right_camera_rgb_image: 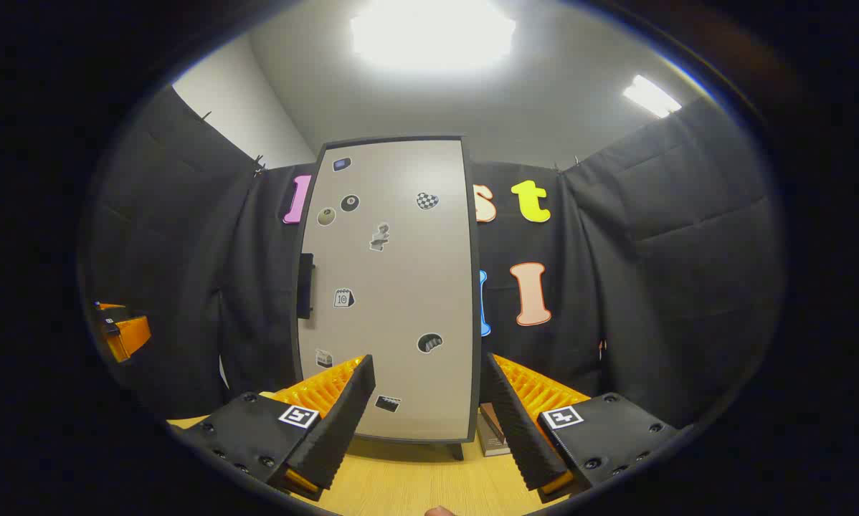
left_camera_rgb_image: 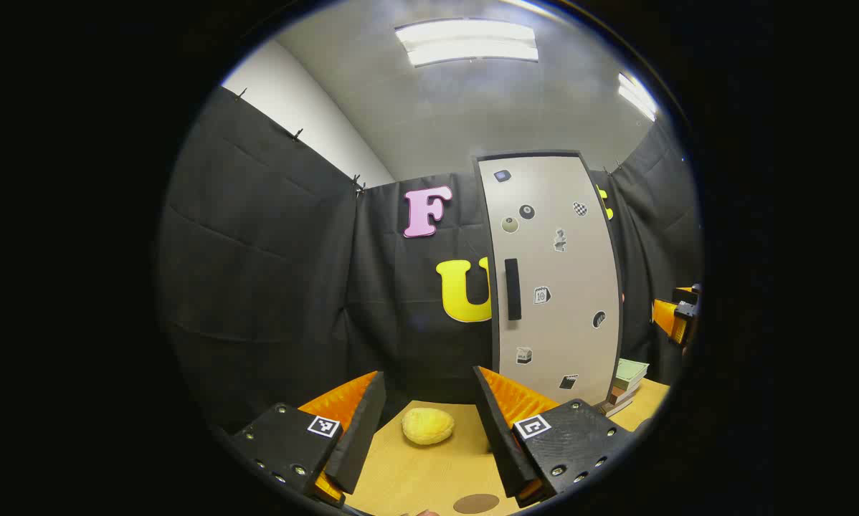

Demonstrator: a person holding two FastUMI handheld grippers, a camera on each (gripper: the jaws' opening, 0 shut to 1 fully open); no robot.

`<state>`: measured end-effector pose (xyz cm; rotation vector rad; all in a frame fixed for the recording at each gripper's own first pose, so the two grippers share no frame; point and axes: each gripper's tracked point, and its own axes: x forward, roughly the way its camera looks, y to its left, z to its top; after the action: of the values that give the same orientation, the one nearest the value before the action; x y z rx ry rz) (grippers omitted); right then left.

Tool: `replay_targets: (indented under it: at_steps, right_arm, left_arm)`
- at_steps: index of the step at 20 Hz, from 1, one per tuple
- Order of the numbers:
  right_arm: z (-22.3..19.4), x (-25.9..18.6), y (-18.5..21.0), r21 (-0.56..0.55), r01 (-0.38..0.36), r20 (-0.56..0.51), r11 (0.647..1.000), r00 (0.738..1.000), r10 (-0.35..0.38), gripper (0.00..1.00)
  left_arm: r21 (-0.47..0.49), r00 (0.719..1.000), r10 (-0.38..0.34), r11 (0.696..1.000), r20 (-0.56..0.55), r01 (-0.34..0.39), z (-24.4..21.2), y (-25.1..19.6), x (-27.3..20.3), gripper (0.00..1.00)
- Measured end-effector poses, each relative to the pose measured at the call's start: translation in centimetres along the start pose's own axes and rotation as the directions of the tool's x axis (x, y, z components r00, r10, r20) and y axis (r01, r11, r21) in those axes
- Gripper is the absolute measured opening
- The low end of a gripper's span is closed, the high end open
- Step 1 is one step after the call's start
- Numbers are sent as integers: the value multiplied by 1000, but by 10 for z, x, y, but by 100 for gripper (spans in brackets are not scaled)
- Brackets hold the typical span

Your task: Open the cabinet door with the right hand, grasp the bottle in the cabinet with the left hand and place it on the coaster, then close the cabinet door with the right hand.

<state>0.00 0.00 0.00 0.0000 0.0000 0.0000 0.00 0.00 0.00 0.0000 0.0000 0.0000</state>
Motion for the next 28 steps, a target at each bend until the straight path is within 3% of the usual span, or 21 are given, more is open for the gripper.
replay_targets:
  at_steps: [5,20,28]
  right_arm:
    - [1,-5,-9,-5,29,5,1000,1000,-29,97]
    - [0,-14,-20,4,49,-6,999,999,-49,96]
    - [16,10,5,23,3,-7,1000,1000,-3,97]
  left_arm:
    - [-33,1000,-12,999,-4,11,-1,0,-6,70]
    - [-15,1000,0,1000,-8,-1,1,7,1,70]
    - [-4,1000,11,1000,-7,-11,6,22,7,70]
